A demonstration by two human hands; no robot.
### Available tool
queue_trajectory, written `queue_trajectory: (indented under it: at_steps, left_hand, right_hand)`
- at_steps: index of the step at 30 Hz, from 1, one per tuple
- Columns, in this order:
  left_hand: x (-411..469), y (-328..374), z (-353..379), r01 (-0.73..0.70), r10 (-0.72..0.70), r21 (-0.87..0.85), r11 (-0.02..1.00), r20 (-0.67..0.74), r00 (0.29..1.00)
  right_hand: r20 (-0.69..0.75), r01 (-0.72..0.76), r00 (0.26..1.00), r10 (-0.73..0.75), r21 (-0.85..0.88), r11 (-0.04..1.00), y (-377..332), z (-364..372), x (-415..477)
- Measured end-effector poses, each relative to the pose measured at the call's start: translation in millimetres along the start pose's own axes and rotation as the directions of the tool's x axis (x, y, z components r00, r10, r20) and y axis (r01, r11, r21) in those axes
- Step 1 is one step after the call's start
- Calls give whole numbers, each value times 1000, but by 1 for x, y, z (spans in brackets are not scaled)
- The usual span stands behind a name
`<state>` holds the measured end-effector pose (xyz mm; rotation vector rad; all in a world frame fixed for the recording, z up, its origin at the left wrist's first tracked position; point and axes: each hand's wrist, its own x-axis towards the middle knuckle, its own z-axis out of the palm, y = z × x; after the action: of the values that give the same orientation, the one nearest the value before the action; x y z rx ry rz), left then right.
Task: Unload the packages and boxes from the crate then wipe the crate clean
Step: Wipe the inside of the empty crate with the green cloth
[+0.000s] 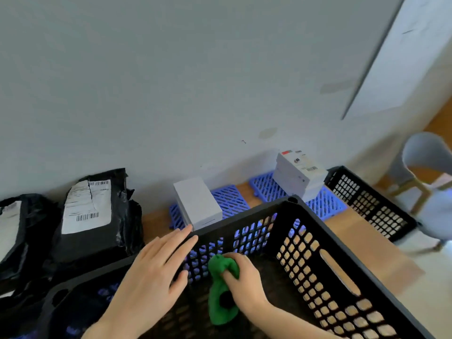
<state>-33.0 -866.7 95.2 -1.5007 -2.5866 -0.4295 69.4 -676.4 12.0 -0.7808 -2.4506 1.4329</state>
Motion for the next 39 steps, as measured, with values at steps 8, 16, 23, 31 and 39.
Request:
queue_trajectory:
  at_steps: [8, 16, 23, 31, 39]
  left_hand:
    - [4, -32, -13, -173, 181, -90, 981, 97, 979]
    - [61, -27, -20, -257, 304, -275, 926, 142, 942]
    - [122, -19, -6, -435, 492, -254, 864, 243, 836]
    - [136, -11, 16, -514, 603, -335, 789, 264, 753]
    - [135, -6, 15, -528, 594, -286, 800, 247, 766]
  right_hand:
    - [-457, -102, 833, 312, 427, 898, -67, 9, -23]
    - [-630, -29, 593, 502, 607, 795, -96, 37, -6]
    - [-732, 83, 375, 569, 638, 766, -91, 69, 24]
    - [-754, 85, 197, 627, 650, 755, -56, 89, 54]
    - [-663, -37, 155, 732, 736, 675, 4, 109, 60]
